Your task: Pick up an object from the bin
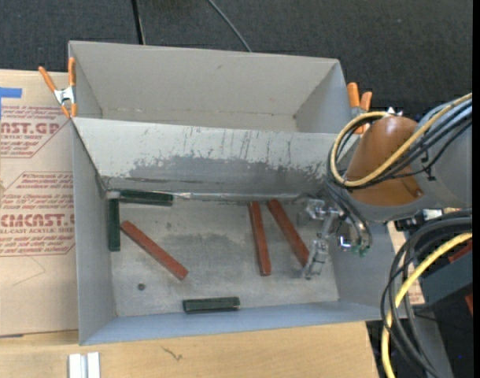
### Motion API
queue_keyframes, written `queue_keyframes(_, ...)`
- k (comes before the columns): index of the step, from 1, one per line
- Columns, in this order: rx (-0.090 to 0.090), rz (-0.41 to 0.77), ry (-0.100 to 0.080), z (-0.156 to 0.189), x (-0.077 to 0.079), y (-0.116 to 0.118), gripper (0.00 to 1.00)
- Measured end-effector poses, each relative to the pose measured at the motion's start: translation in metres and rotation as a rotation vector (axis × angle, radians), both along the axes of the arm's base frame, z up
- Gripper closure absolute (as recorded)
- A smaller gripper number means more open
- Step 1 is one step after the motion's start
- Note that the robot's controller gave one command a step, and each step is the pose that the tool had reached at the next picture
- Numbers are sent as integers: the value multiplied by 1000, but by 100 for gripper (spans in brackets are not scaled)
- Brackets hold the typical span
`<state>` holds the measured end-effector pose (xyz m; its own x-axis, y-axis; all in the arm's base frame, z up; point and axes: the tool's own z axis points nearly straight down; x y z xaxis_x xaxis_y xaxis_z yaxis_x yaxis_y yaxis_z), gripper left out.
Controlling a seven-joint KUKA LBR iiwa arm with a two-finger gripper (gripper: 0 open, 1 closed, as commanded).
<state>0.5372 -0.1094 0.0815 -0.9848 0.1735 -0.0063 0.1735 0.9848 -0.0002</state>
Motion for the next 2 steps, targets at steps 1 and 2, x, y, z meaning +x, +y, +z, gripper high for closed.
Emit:
queue_keyframes(1, -1, 16, 3, -15, 5, -1, 0)
queue_keyframes(2, 4, 52, 5, -12, 8, 42, 0)
